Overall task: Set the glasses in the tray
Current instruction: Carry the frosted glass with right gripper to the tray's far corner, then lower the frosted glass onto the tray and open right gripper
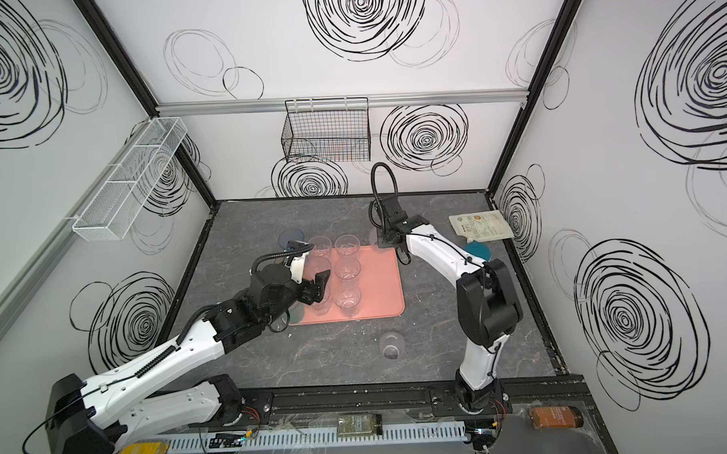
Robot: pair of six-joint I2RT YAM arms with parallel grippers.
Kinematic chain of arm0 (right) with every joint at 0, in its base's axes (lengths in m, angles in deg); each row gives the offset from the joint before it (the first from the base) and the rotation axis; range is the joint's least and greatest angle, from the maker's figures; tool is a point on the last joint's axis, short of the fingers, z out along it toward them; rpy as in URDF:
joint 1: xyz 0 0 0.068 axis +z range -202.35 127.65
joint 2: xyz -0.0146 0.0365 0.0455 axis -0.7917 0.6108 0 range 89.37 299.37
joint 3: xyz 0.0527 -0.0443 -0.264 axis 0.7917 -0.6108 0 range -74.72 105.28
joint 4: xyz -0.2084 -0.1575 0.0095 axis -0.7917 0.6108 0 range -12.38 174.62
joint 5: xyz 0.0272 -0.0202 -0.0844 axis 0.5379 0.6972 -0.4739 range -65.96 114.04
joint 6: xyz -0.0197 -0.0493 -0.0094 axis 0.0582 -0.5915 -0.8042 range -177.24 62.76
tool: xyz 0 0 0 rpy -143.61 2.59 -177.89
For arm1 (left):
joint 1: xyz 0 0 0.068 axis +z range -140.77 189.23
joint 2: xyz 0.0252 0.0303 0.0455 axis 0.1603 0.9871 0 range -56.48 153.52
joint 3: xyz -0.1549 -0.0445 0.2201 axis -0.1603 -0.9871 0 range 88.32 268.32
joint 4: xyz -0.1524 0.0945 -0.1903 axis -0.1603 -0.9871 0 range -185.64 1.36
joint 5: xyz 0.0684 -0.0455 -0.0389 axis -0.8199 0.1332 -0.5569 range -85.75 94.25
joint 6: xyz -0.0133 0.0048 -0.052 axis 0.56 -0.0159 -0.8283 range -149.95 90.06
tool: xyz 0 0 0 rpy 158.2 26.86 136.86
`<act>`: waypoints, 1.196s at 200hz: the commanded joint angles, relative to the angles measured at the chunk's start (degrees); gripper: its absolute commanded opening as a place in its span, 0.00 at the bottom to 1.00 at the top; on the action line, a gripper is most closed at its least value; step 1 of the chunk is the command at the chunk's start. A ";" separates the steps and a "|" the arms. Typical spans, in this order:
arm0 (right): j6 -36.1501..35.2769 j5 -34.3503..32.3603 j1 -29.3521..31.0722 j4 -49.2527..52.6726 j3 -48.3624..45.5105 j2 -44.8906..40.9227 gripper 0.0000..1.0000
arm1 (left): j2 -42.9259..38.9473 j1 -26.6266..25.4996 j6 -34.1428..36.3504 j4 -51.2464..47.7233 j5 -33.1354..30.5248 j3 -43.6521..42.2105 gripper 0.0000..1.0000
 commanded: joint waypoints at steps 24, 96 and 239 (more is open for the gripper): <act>2.44 0.48 -0.73 6.17 8.91 9.90 0.13 | -1.65 0.00 -1.05 2.75 0.16 -2.66 0.85; 2.45 0.71 -1.40 7.75 12.11 12.90 0.14 | -2.10 0.06 -1.38 2.58 0.36 -3.55 0.86; 3.22 6.15 -7.49 8.97 16.02 3.56 0.47 | 2.00 -5.15 2.92 9.18 -1.09 -3.64 0.87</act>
